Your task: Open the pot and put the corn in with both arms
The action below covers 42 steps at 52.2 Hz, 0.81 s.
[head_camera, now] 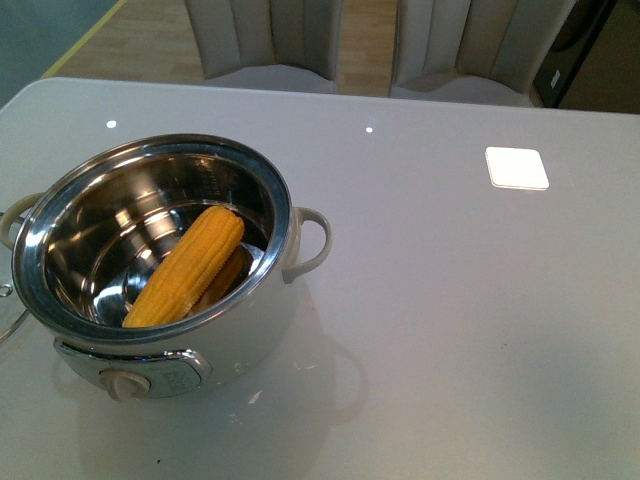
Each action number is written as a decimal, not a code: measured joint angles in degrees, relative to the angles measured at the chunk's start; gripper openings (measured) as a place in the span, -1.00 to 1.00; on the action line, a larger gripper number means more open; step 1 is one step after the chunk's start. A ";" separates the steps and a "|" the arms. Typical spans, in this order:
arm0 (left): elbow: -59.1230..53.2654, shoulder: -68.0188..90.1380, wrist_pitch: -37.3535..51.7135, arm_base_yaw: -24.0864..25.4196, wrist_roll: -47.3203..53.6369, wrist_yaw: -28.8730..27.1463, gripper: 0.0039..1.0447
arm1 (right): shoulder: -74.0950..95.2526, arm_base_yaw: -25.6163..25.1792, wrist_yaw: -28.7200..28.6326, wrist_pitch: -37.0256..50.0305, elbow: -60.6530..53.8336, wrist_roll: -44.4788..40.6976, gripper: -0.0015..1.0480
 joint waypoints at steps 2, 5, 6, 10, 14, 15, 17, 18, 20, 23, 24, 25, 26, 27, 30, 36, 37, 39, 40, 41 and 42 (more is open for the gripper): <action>0.00 0.00 0.00 0.00 0.00 0.00 0.87 | -0.61 0.00 -0.02 -0.61 0.00 0.00 -0.96; 0.00 0.00 0.00 0.00 0.02 0.00 0.87 | -1.33 0.00 -0.02 -1.33 0.00 0.00 -0.96; 0.00 0.00 0.00 0.00 0.00 0.00 0.87 | -1.49 0.00 0.00 -1.46 0.00 -0.02 -0.96; 0.00 0.00 0.00 0.00 0.02 -0.02 0.87 | -2.36 0.00 0.00 -2.40 0.00 -0.02 -0.96; 0.00 0.00 0.00 0.00 0.00 0.00 0.87 | -5.51 0.00 0.04 -6.51 0.00 -0.02 -0.96; 0.00 0.00 0.00 0.00 0.02 0.00 0.87 | -7.19 0.00 -0.20 -8.87 0.00 -0.02 -0.96; 0.00 0.00 0.00 0.00 0.02 0.00 0.87 | -9.51 0.00 0.07 -11.39 0.00 -0.02 -0.96; 0.00 0.00 0.00 0.00 0.00 -0.02 0.87 | -10.64 0.00 -0.02 -12.13 0.00 -0.02 -0.96; 0.00 0.00 0.00 0.00 0.02 -0.02 0.87 | -11.78 0.02 -0.02 -12.44 0.00 -0.02 -0.96; 0.00 0.00 0.00 0.00 0.02 0.00 0.87 | -12.33 0.02 0.02 -12.74 0.00 -0.02 -0.96; 0.00 0.00 0.00 0.00 0.02 0.00 0.87 | -12.35 0.02 0.00 -12.74 0.00 -0.02 -0.96; 0.00 0.00 0.00 0.00 0.02 0.00 0.87 | -12.37 0.02 0.00 -12.74 0.00 -0.02 -0.96; 0.00 0.00 0.00 0.00 0.02 0.00 0.87 | -12.41 0.02 0.00 -12.76 0.00 -0.02 -0.96; 0.00 0.00 0.00 0.00 0.02 0.00 0.87 | -12.41 0.02 0.00 -12.79 0.00 -0.02 -0.96; 0.00 0.00 0.00 0.00 0.02 -0.02 0.87 | -12.44 0.02 0.00 -12.83 0.00 -0.02 -0.96; 0.00 0.00 0.00 0.00 0.02 -0.02 0.87 | -12.50 0.02 0.00 -12.83 0.00 -0.07 -0.89; 0.00 0.00 0.00 0.00 0.02 0.00 0.87 | -12.50 0.02 0.00 -12.83 0.00 -0.07 -0.79; 0.00 0.00 0.00 0.00 0.02 0.00 0.87 | -12.50 0.02 0.00 -12.83 0.00 -0.07 -0.62; 0.00 0.00 0.00 0.00 0.02 0.00 0.87 | -12.50 0.02 0.00 -12.83 0.00 -0.07 -0.55; 0.00 0.00 0.00 0.00 0.02 0.00 0.87 | -12.50 0.02 0.00 -12.83 0.00 -0.07 -0.48; 0.00 0.00 0.00 0.00 0.02 0.00 0.87 | -12.50 0.02 0.00 -12.83 0.00 -0.07 -0.42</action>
